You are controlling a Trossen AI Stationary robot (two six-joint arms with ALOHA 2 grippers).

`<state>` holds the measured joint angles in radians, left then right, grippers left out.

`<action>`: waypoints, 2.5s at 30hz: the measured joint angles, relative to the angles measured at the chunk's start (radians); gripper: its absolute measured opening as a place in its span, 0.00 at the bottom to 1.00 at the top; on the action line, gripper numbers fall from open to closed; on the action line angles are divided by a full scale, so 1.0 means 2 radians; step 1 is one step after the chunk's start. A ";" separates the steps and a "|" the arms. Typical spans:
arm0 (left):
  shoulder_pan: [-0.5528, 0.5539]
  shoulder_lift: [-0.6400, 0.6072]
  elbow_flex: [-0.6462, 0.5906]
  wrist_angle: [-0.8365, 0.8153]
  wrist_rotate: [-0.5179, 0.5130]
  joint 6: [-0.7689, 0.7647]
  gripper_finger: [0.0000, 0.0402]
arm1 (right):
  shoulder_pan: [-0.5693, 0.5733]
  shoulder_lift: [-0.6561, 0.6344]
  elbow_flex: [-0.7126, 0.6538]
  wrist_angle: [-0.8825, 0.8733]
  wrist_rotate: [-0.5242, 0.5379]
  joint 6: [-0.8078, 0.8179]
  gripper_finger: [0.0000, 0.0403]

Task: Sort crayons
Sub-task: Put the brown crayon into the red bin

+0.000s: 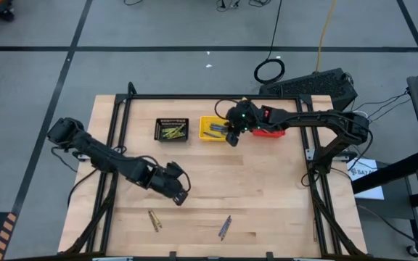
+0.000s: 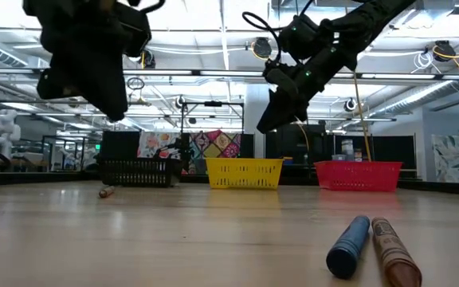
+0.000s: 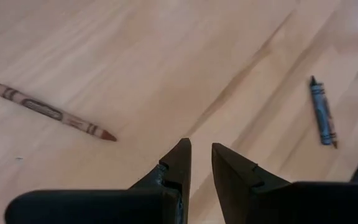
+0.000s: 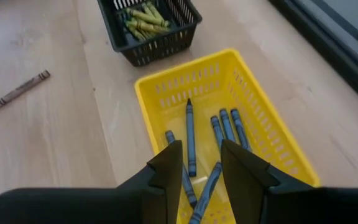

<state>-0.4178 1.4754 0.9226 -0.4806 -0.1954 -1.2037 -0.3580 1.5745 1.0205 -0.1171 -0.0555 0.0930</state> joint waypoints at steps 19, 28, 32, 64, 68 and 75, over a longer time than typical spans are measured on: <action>0.051 0.054 0.000 -0.094 -0.014 -0.144 0.17 | 0.006 0.000 0.051 -0.080 0.003 0.000 0.24; 0.055 0.086 0.000 -0.095 -0.030 -0.181 0.17 | 0.007 0.000 0.054 -0.088 0.003 0.000 0.24; 0.061 0.087 0.000 -0.095 -0.032 -0.181 0.17 | 0.007 0.000 0.054 -0.100 0.003 0.000 0.24; 0.067 0.152 0.003 -0.107 -0.048 -0.163 0.17 | 0.007 0.000 0.054 -0.118 0.001 0.000 0.24; 0.060 0.153 0.002 -0.117 -0.052 -0.127 0.11 | 0.007 0.000 0.054 -0.125 0.001 0.000 0.24; 0.051 0.154 0.002 -0.131 -0.051 -0.109 0.02 | 0.007 0.000 0.054 -0.151 -0.001 0.000 0.24</action>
<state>-0.3168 1.7824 0.9268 -0.7425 -0.2972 -1.4219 -0.3443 1.5745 1.1286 -0.4188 -0.0574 0.0925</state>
